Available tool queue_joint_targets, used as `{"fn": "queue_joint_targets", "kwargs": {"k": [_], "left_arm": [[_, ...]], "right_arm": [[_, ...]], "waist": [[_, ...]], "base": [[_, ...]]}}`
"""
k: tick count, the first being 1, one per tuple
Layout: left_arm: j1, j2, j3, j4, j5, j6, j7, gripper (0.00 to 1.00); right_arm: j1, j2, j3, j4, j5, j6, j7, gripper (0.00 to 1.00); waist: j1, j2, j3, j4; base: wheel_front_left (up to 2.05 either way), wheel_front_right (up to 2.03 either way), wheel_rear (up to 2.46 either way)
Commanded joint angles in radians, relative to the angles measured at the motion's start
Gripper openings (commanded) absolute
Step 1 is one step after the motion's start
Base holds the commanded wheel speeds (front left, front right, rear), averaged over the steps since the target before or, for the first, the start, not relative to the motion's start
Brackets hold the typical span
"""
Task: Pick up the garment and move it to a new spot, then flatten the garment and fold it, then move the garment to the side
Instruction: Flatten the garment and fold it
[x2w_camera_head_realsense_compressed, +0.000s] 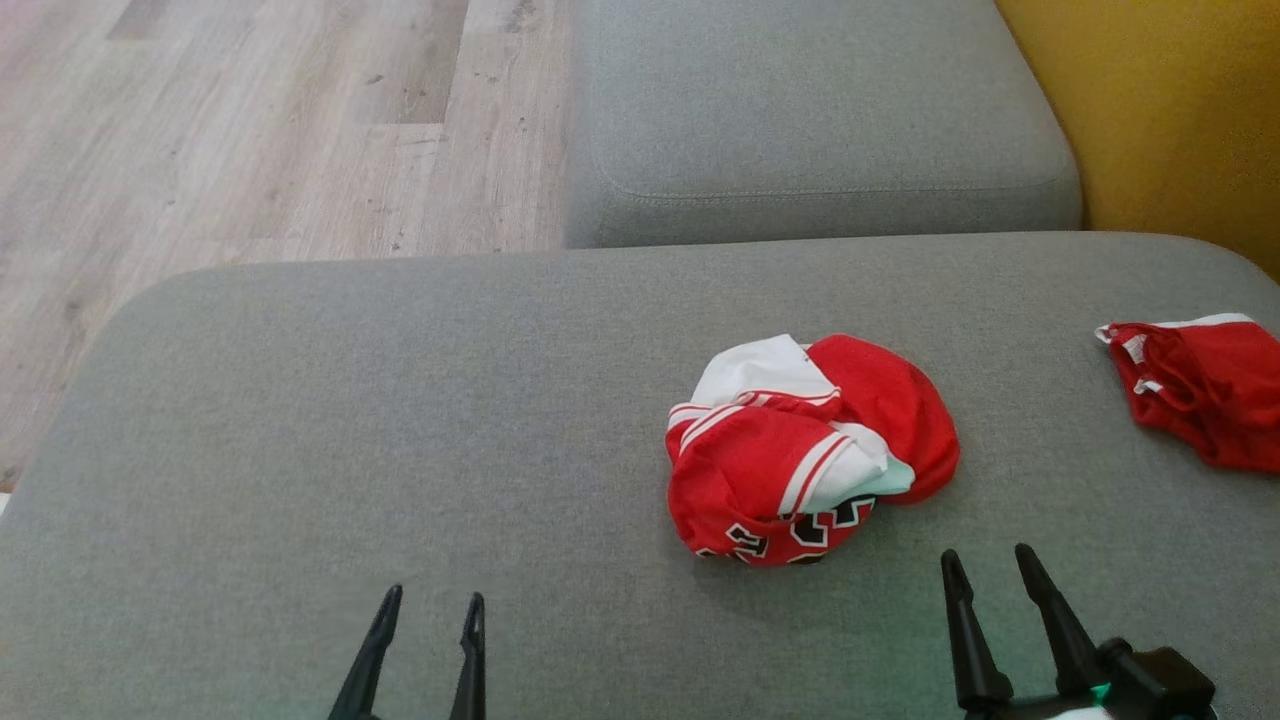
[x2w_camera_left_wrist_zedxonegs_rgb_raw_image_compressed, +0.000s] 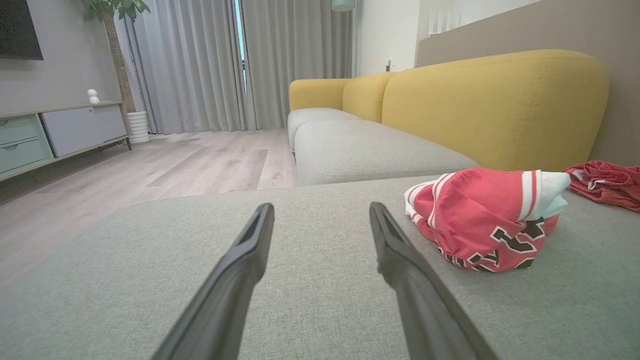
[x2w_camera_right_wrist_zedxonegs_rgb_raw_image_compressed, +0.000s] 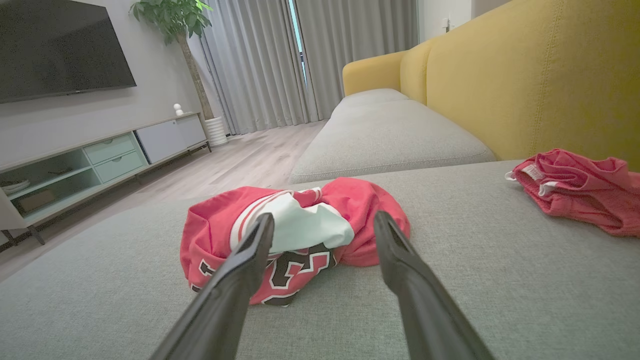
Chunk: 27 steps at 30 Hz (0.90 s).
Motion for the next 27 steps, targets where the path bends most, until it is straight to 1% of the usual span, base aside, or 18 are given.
{"fn": "queue_joint_targets", "kwargs": {"k": [1,12,16,19,22,25,27], "left_arm": [[-0.053,-0.017,0.037,-0.023,0.016,-0.008,-0.005,1.0],[-0.056,-0.032,0.058,-0.01,0.027,-0.028,-0.005,1.0],[-0.1,-0.036,0.057,0.006,0.043,-0.041,-0.005,1.0],[-0.184,-0.037,0.035,0.028,0.061,-0.071,-0.005,1.0],[-0.311,-0.041,-0.013,0.078,0.076,-0.123,-0.005,1.0],[-0.456,-0.046,-0.085,0.171,0.092,-0.169,-0.005,1.0],[-0.555,-0.05,-0.145,0.247,0.095,-0.19,0.003,1.0]], "right_arm": [[-0.043,-0.006,0.027,-0.026,0.0,-0.001,-0.004,1.0],[-0.047,-0.006,0.03,-0.023,0.002,-0.001,-0.004,1.0],[-0.052,-0.006,0.03,-0.029,-0.002,-0.001,-0.004,1.0],[-0.061,-0.006,0.037,-0.033,-0.007,-0.001,-0.004,1.0],[-0.075,-0.006,0.045,-0.032,-0.013,-0.001,-0.004,1.0],[-0.093,-0.006,0.065,-0.031,-0.024,-0.001,-0.004,1.0],[-0.106,-0.008,0.072,-0.031,-0.027,-0.001,-0.004,1.0]], "waist": [[0.0,-0.0001,0.0,-0.001],[0.0,-0.0001,0.004,-0.012],[0.0,-0.0001,0.025,-0.023],[0.0,-0.0001,0.051,-0.036],[0.0,-0.0001,0.085,-0.05],[0.0,-0.0001,0.119,-0.075],[0.0,-0.0001,0.146,-0.091]], "base": [[0.0,0.0,0.0],[0.0,0.0,0.0],[0.0,0.0,0.0],[0.0,0.0,0.0],[0.0,0.0,0.0],[0.0,0.0,0.0],[0.0,0.0,0.0]]}}
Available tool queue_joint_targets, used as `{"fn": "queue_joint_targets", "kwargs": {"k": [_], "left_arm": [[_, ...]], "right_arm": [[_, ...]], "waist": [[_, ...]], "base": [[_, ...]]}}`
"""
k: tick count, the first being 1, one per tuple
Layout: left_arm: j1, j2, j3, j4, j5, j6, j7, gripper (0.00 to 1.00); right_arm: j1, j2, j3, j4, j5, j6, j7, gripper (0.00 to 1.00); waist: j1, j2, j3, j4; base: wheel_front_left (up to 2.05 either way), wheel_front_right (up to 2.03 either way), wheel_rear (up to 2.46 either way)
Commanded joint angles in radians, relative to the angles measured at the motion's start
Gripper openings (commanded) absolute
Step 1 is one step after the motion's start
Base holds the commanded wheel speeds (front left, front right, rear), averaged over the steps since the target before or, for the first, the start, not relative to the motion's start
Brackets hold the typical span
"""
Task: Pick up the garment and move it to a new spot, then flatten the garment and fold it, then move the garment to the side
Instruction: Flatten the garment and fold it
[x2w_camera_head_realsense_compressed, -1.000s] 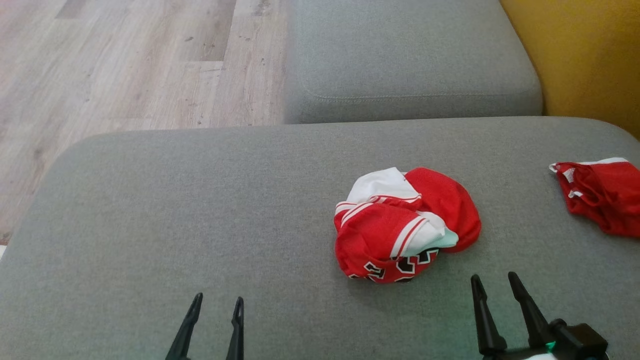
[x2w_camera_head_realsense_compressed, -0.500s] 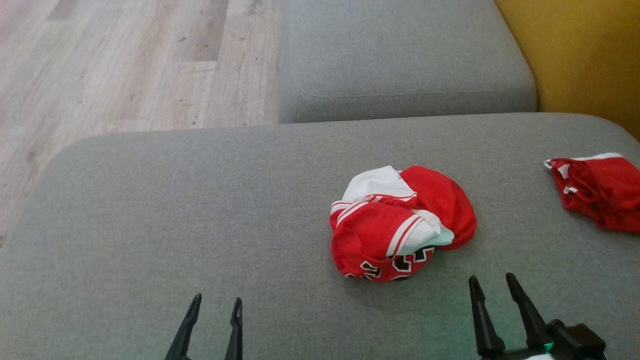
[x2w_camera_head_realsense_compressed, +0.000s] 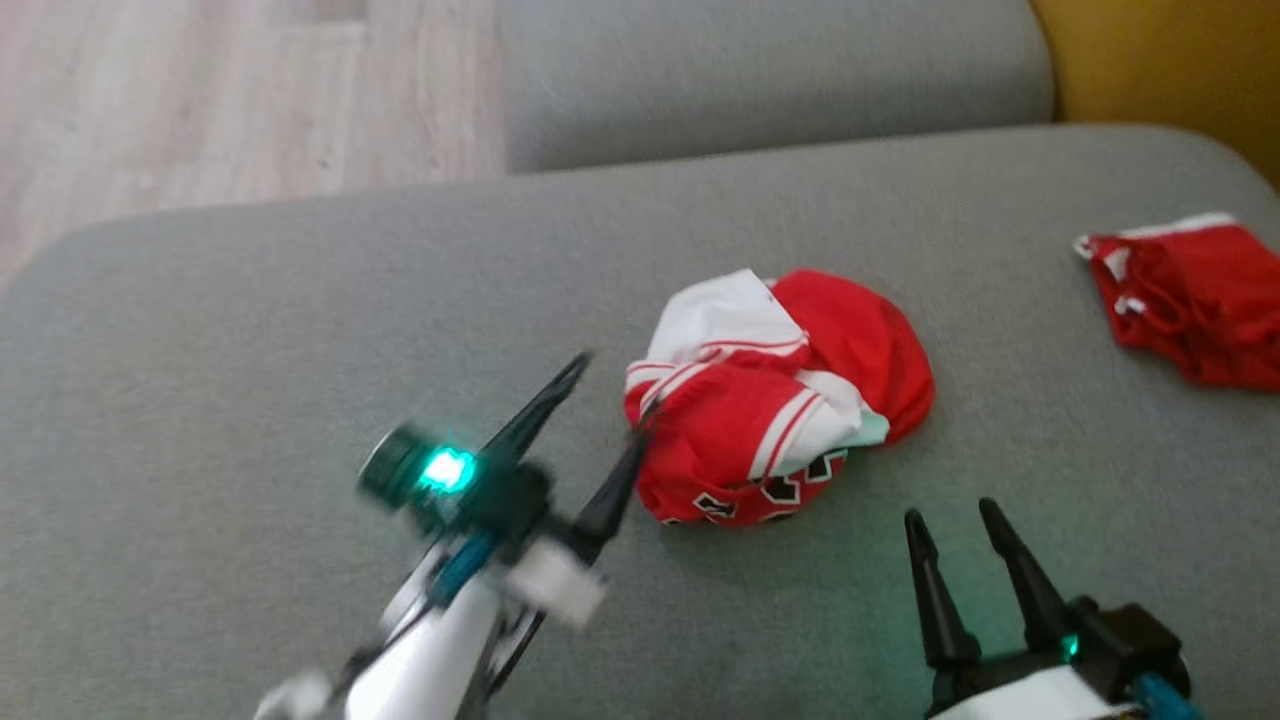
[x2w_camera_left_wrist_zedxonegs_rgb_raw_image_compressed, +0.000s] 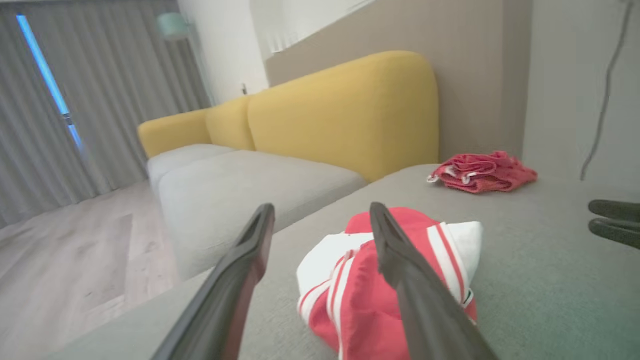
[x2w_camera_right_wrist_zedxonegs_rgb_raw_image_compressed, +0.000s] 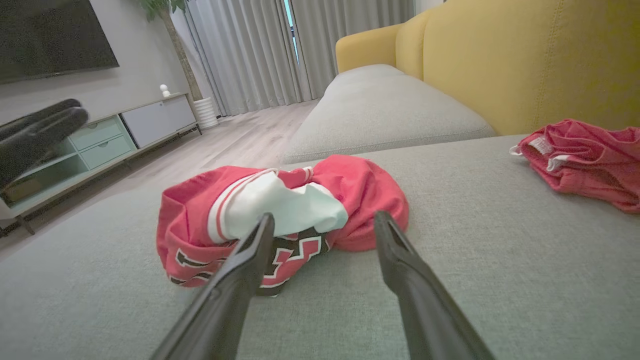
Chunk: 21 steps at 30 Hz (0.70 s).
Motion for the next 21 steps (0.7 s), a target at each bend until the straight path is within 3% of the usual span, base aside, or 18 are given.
{"fn": "queue_joint_targets", "kwargs": {"k": [1,5,12,13,15,21], "left_arm": [[-0.081,-0.007,0.005,0.003,-0.001,-0.006,0.009,1.0],[-0.275,-0.012,-0.14,0.192,-0.083,-0.017,0.086,1.0],[-0.411,0.026,-0.35,0.38,-0.263,-0.018,0.149,1.0],[-0.425,0.031,-0.367,0.394,-0.281,-0.018,0.144,0.92],[-0.45,0.038,-0.383,0.42,-0.305,-0.018,0.117,0.04],[-0.488,0.031,-0.449,0.452,-0.373,-0.018,0.049,0.0]], "right_arm": [[-0.053,-0.009,0.023,-0.033,-0.007,-0.001,-0.004,1.0],[-0.095,-0.017,0.036,-0.038,-0.009,-0.001,-0.004,1.0],[-0.136,-0.017,0.038,-0.044,-0.009,-0.001,-0.004,1.0],[-0.139,-0.017,0.039,-0.044,-0.009,-0.001,-0.004,1.0],[-0.144,-0.016,0.042,-0.043,-0.01,-0.001,-0.004,1.0],[-0.153,-0.013,0.058,-0.031,-0.006,-0.001,-0.004,1.0]], "waist": [[-0.0002,0.0,0.042,-0.03],[-0.0002,0.0,0.106,-0.069],[-0.0002,0.0,0.162,-0.102],[-0.0002,0.0,0.167,-0.104],[-0.0002,0.0,0.173,-0.107],[-0.0002,0.0,0.159,-0.13]], "base": [[0.0,0.0,0.0],[0.0,0.0,0.0],[0.0,0.0,0.0],[0.0,0.0,0.0],[0.0,0.0,0.0],[0.0,0.0,0.0]]}}
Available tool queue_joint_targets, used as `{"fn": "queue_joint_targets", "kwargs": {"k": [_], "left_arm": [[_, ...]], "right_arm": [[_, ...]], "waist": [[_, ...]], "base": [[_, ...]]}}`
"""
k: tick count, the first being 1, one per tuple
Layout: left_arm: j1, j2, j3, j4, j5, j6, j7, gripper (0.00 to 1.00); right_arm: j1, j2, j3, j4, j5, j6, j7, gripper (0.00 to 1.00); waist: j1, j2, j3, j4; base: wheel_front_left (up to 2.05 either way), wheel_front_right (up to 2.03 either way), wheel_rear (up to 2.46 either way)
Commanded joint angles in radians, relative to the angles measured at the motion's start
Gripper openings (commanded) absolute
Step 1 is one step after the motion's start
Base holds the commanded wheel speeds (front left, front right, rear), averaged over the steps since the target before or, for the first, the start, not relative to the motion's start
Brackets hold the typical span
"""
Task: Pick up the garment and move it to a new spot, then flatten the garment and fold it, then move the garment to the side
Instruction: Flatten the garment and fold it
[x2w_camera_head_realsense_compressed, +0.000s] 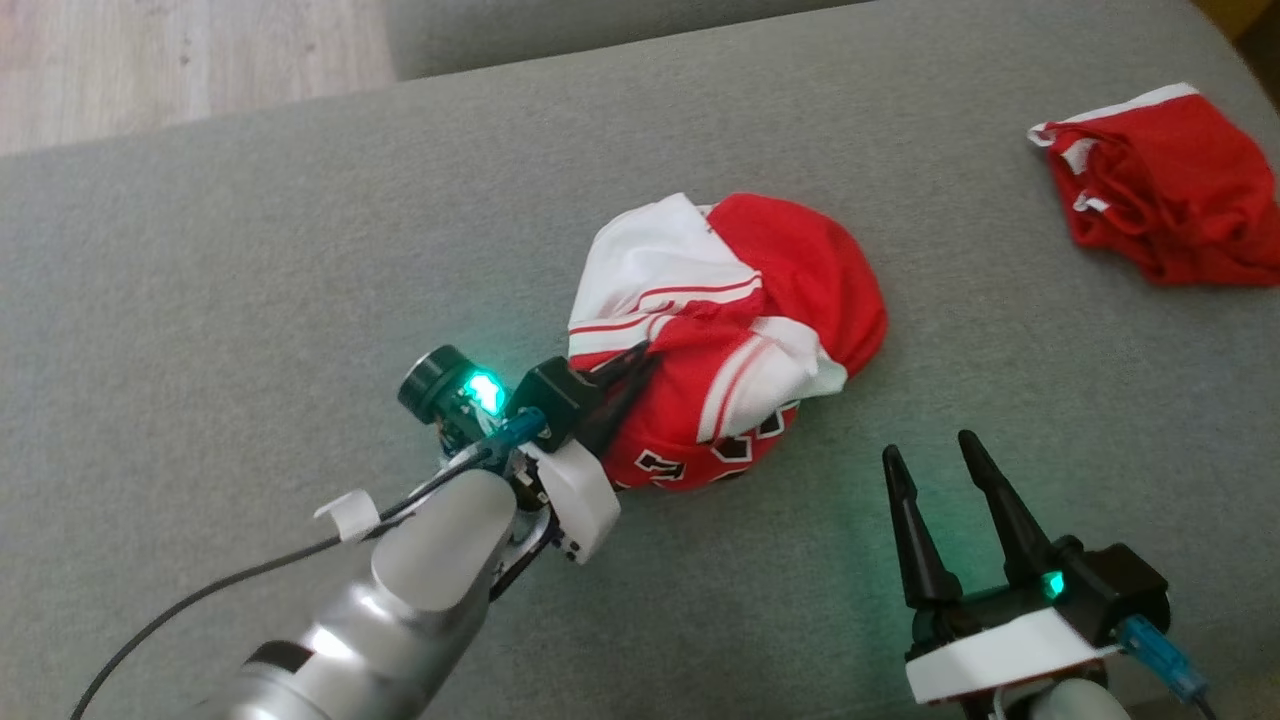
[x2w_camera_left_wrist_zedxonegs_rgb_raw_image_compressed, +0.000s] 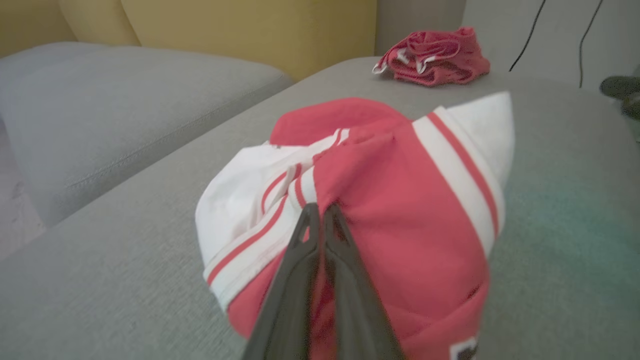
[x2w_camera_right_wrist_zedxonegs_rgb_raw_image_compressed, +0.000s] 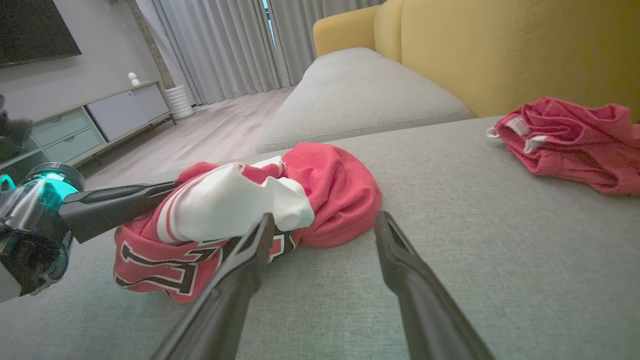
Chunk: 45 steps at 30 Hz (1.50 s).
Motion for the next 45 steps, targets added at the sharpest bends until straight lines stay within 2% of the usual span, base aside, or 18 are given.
{"fn": "queue_joint_targets", "kwargs": {"k": [1,6,11,16,19,22,27,36,42,43,44,45], "left_arm": [[-0.055,0.01,0.008,-0.027,-0.018,0.002,-0.021,0.0],[-0.148,-0.004,-0.06,-0.128,-0.12,0.002,-0.049,0.0],[-0.356,0.001,-0.098,-0.237,-0.209,0.002,-0.055,0.0],[-0.551,-0.016,-0.013,-0.222,-0.356,0.002,-0.054,0.0],[-0.669,-0.024,0.054,-0.16,-0.375,0.011,-0.068,0.0],[-0.71,-0.028,0.125,-0.081,-0.391,0.045,-0.076,0.0],[-0.574,-0.006,0.206,-0.019,-0.402,0.069,-0.079,0.0],[-0.007,0.056,0.466,-0.02,-0.478,0.115,-0.079,0.0],[0.243,0.039,0.628,-0.08,-0.412,0.132,-0.079,0.0],[0.269,0.031,0.646,-0.089,-0.398,0.131,-0.079,0.04],[0.291,0.023,0.662,-0.097,-0.385,0.128,-0.079,0.47],[0.309,0.016,0.678,-0.108,-0.37,0.127,-0.079,1.0]], "right_arm": [[-0.041,-0.01,0.026,-0.026,-0.004,-0.001,-0.004,1.0],[-0.05,-0.006,0.034,-0.02,0.002,-0.001,-0.004,1.0],[-0.053,-0.004,0.049,-0.014,0.014,-0.001,-0.004,1.0],[-0.03,-0.003,0.055,-0.006,0.042,-0.001,-0.004,1.0],[-0.018,-0.003,0.046,-0.013,0.053,-0.001,-0.004,1.0],[-0.01,-0.003,0.035,-0.018,0.054,-0.001,-0.004,1.0],[-0.015,-0.003,0.026,-0.035,0.056,-0.001,-0.004,1.0],[-0.016,-0.002,0.003,-0.048,0.026,-0.001,-0.004,1.0],[-0.011,-0.002,0.001,-0.051,0.012,-0.001,-0.004,1.0],[-0.009,-0.002,0.006,-0.049,0.009,-0.001,-0.004,1.0],[-0.007,-0.002,0.009,-0.048,0.007,-0.001,-0.004,1.0],[-0.005,-0.002,0.011,-0.047,0.005,-0.001,-0.004,1.0]], "waist": [[-0.0001,0.0,-0.011,-0.012],[-0.0001,0.0,-0.036,-0.064],[-0.0001,0.0,-0.052,-0.142],[-0.0001,0.0,-0.079,-0.209],[-0.0001,0.0,-0.083,-0.213],[-0.0001,0.0,-0.086,-0.202],[-0.0001,0.0,-0.063,-0.142],[-0.0001,0.0,-0.026,-0.017],[-0.0001,0.0,-0.027,0.029],[-0.0001,0.0,-0.028,0.033],[-0.0001,0.0,-0.03,0.037],[-0.0001,0.0,-0.032,0.04]], "base": [[0.0,0.0,0.0],[0.0,0.0,0.0],[0.0,0.0,0.0],[0.0,0.0,0.0],[0.0,0.0,0.0],[0.0,0.0,0.0],[0.0,0.0,0.0],[0.0,0.0,0.0],[0.0,0.0,0.0],[0.0,0.0,0.0],[0.0,0.0,0.0],[0.0,0.0,0.0]]}}
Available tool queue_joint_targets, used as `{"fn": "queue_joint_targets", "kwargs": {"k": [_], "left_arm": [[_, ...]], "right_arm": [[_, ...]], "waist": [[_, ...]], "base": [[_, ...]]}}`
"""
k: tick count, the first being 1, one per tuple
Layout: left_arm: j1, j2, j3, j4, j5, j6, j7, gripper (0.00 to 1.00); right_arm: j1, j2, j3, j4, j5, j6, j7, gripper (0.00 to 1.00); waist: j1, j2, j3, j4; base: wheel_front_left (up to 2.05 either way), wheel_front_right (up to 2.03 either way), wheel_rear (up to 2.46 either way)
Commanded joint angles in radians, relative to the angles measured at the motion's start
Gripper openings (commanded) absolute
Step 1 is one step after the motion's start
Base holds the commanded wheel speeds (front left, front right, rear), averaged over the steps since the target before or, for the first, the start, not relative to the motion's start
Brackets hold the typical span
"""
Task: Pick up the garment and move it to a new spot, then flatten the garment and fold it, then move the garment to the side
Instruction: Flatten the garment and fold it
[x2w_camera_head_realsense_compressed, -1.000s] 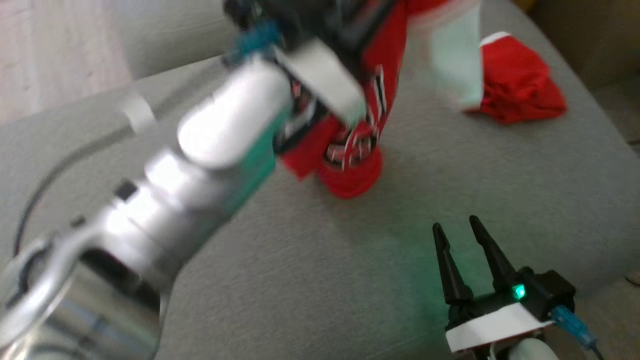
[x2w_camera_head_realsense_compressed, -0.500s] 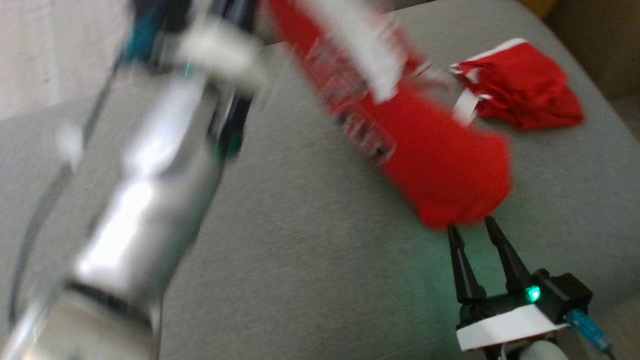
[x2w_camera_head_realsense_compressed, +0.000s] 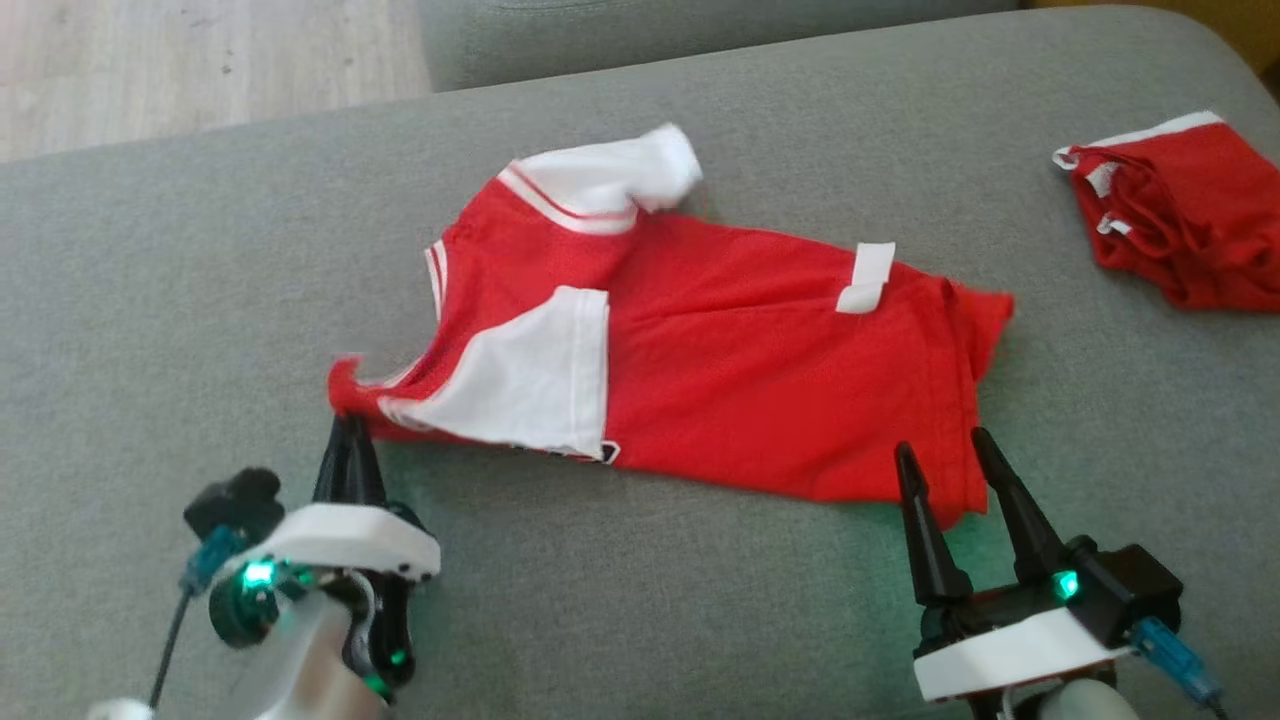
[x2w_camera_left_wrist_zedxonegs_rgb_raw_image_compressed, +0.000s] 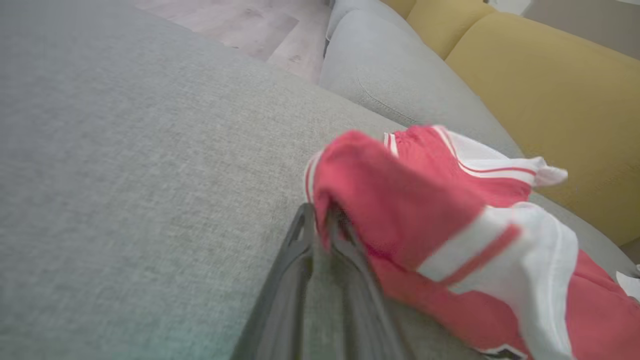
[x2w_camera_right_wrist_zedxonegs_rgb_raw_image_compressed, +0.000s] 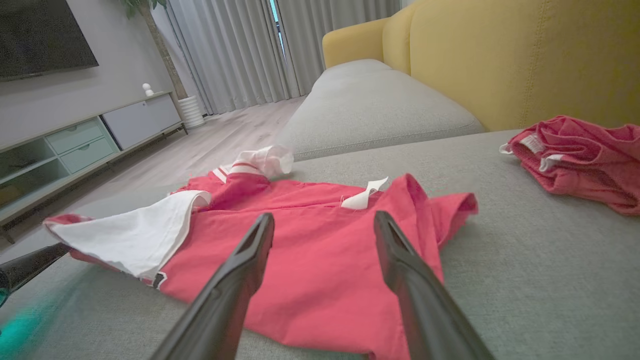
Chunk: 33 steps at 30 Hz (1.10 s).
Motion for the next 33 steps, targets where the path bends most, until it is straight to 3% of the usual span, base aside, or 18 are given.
{"fn": "queue_joint_targets", "kwargs": {"k": [1,4,7,10,14,21,26,33], "left_arm": [[-0.008,0.006,0.055,-0.042,0.022,-0.002,-0.007,1.0],[0.035,0.001,0.114,-0.126,0.125,0.028,-0.007,1.0],[0.075,0.01,0.128,-0.283,0.33,0.072,-0.007,1.0],[0.11,0.006,0.079,-0.429,0.518,0.089,-0.007,1.0],[0.146,0.01,-0.063,-0.497,0.692,0.054,-0.007,1.0],[0.156,0.024,-0.234,-0.321,0.802,-0.026,-0.007,1.0],[0.093,0.031,-0.249,-0.188,0.834,-0.004,-0.007,1.0],[0.012,0.049,-0.278,-0.115,0.868,0.023,-0.007,1.0]], "right_arm": [[-0.012,-0.005,0.027,-0.029,-0.006,-0.001,-0.004,1.0],[-0.01,-0.005,0.029,-0.03,-0.007,-0.001,-0.004,1.0],[-0.01,-0.005,0.029,-0.032,-0.006,-0.001,-0.004,1.0],[-0.008,-0.005,0.038,-0.029,-0.005,-0.001,-0.004,1.0],[-0.008,-0.005,0.048,-0.027,-0.003,-0.001,-0.004,1.0],[-0.012,-0.005,0.056,-0.019,0.002,-0.001,-0.004,1.0],[-0.017,-0.005,0.061,-0.016,0.006,-0.001,-0.004,1.0],[-0.029,-0.005,0.064,-0.015,0.015,-0.001,-0.004,1.0]], "waist": [[0.0,0.0,-0.004,0.007],[0.0,0.0,-0.004,0.009],[0.0,0.0,0.0,0.007],[0.0,0.0,0.002,0.002],[0.0,0.0,0.005,-0.008],[0.0,0.0,0.0,-0.025],[0.0,0.0,0.003,-0.04],[0.0,0.0,0.022,-0.049]], "base": [[0.0,0.0,0.0],[0.0,0.0,0.0],[0.0,0.0,0.0],[0.0,0.0,0.0],[0.0,0.0,0.0],[0.0,0.0,0.0],[0.0,0.0,0.0],[0.0,0.0,0.0]]}}
